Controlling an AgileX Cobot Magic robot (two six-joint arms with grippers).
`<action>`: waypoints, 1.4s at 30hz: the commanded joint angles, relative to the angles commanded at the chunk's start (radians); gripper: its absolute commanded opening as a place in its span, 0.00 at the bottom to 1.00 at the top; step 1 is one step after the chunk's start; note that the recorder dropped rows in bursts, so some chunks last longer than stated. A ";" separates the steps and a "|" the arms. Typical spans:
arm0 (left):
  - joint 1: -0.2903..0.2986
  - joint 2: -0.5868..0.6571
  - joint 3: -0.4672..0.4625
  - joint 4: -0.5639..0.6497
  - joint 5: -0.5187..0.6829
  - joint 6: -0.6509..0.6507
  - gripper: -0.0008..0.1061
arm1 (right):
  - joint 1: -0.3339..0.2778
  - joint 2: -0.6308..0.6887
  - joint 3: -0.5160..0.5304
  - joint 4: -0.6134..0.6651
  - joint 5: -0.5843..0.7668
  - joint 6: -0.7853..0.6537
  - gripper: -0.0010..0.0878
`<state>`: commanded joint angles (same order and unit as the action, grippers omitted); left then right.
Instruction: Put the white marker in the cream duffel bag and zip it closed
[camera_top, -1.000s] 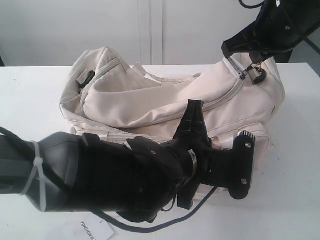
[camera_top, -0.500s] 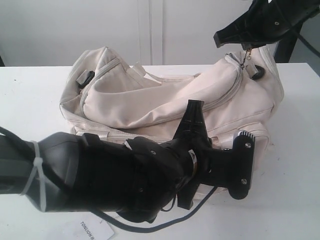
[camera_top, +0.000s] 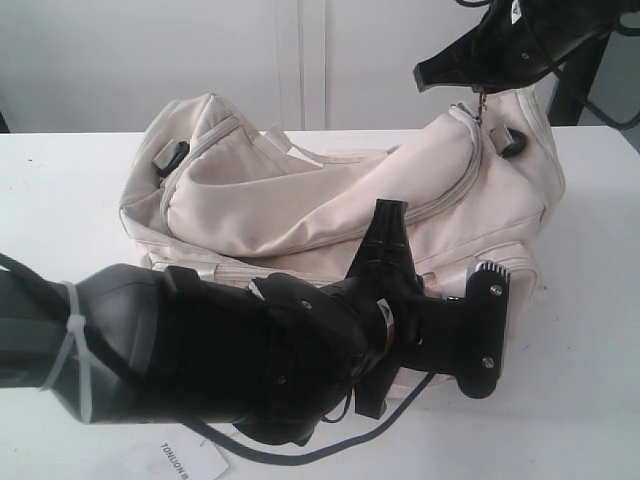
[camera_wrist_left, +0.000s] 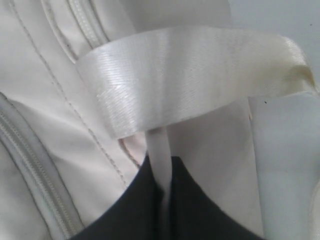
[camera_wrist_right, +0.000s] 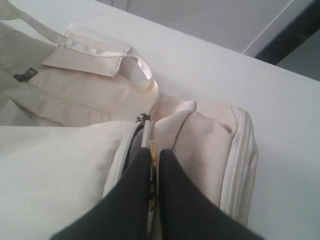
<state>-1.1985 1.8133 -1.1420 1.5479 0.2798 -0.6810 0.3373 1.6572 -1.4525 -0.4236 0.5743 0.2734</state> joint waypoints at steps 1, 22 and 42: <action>0.000 0.000 0.000 0.000 0.000 0.000 0.01 | 0.000 0.004 0.000 -0.002 -0.016 0.000 0.01; 0.000 0.000 0.000 0.000 -0.010 0.000 0.01 | 0.000 0.028 0.000 -0.109 -0.053 0.075 0.01; 0.000 0.000 0.000 -0.003 -0.024 0.000 0.01 | 0.000 0.028 0.000 -0.015 -0.006 0.060 0.01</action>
<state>-1.1985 1.8133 -1.1420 1.5451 0.2561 -0.6810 0.3373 1.6851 -1.4525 -0.4386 0.5679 0.3332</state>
